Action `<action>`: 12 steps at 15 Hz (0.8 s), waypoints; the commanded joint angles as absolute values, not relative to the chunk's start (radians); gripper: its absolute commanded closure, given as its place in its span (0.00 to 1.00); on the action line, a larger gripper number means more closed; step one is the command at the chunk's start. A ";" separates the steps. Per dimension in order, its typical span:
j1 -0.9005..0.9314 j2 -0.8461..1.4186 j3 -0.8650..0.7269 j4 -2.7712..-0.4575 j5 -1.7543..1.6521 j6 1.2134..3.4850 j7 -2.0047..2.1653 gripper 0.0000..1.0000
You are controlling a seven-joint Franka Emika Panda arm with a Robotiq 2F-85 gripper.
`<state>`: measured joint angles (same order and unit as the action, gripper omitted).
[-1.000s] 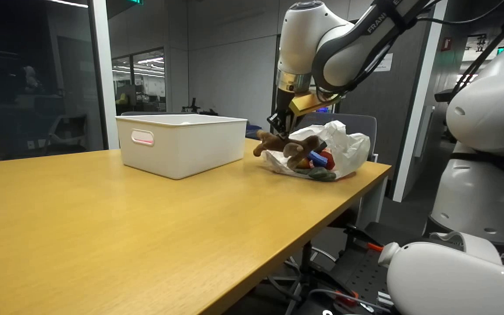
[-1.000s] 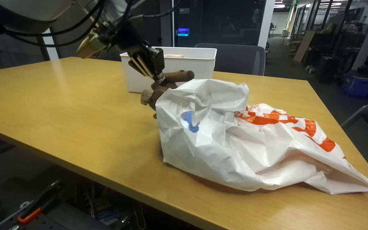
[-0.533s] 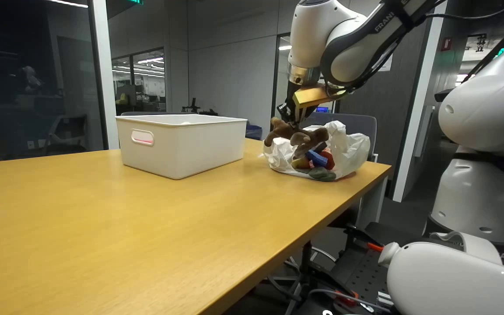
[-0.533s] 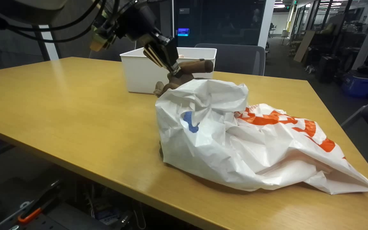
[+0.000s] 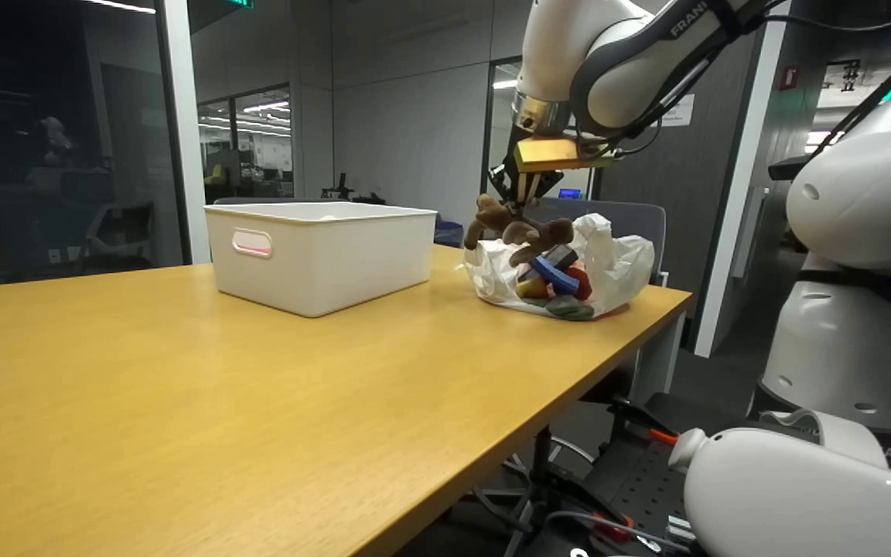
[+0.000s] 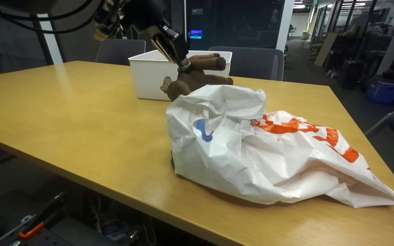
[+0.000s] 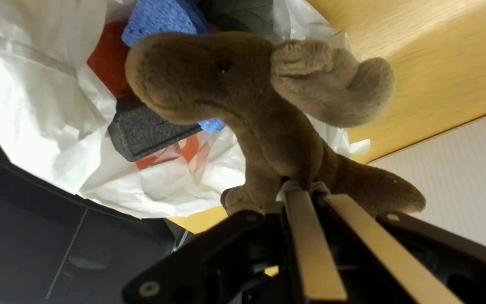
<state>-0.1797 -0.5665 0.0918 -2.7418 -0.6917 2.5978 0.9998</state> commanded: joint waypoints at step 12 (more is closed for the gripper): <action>0.026 -0.631 -0.195 -2.751 -0.685 2.396 1.005 0.99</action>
